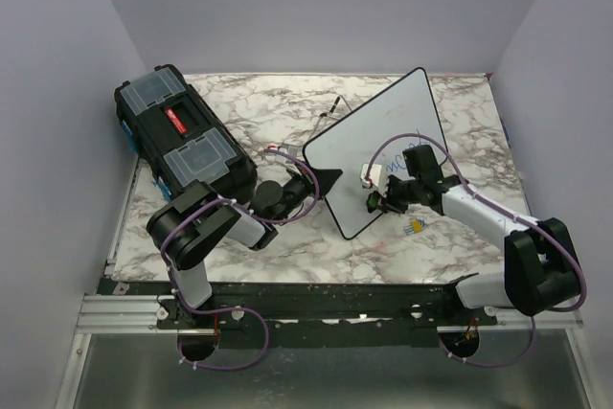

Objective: Erase the whiteboard
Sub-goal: Erase the whiteboard at the center of the board.

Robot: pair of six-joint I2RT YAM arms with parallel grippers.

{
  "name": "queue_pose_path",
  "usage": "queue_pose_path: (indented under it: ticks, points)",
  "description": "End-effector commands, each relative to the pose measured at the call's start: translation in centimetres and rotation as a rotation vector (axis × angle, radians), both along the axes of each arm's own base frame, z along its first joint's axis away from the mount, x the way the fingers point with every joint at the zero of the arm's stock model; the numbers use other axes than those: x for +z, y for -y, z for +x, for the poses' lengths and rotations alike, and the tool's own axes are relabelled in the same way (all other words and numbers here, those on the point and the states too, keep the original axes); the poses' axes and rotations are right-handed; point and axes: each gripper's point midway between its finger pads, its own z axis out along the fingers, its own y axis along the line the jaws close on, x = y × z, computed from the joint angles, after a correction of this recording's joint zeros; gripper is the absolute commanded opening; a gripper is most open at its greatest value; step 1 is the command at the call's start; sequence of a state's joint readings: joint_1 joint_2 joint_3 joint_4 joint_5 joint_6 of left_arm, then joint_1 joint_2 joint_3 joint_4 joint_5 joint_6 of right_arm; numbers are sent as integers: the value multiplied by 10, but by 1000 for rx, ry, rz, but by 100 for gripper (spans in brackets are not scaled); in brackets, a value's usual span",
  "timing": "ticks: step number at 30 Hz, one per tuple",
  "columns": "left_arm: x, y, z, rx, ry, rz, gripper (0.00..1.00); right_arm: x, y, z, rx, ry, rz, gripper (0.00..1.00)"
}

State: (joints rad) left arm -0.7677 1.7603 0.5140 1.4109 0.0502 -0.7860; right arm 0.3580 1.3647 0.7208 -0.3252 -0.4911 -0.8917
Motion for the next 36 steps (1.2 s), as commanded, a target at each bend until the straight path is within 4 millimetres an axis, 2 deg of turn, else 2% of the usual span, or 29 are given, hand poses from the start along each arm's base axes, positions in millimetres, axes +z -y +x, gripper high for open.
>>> queue_pose_path:
  ticks: [1, 6, 8, 10, 14, 19, 21, 23, 26, 31, 34, 36]
  points:
    - [60, 20, -37, -176, 151, -155, 0, -6, 19, 7, -52, 42, -69, 0]
    - [59, 20, -37, -177, 150, -155, 0, -5, 58, 28, -173, 53, -71, 1]
    - [60, 20, -36, -177, 151, -155, 0, -3, 67, 36, -208, 59, -69, 1]
    - [59, 21, -36, -180, 147, -157, 0, -1, 66, 40, -215, 62, -60, 1]
    - [60, 21, -36, -181, 148, -160, 0, 3, 49, 34, -154, 37, 12, 1]
    - [60, 22, -36, -179, 147, -161, 0, -10, 9, 1, 14, 16, -12, 1]
    - [60, 22, -36, -180, 146, -160, 0, -8, -7, -7, 63, 21, 1, 1]
    - [60, 21, -36, -178, 147, -160, 0, 6, -18, -3, 56, 36, 52, 1]
    - [60, 20, -36, -174, 148, -158, 0, 33, -19, 27, -73, 102, 90, 1]
    - [60, 20, -37, -179, 147, -159, 0, 59, 8, 71, -281, 209, 106, 1]
    - [62, 19, -38, -178, 152, -160, 0, 55, 34, 83, -363, 219, 75, 1]
    - [61, 19, -38, -177, 152, -159, 0, 46, 49, 84, -389, 215, 44, 1]
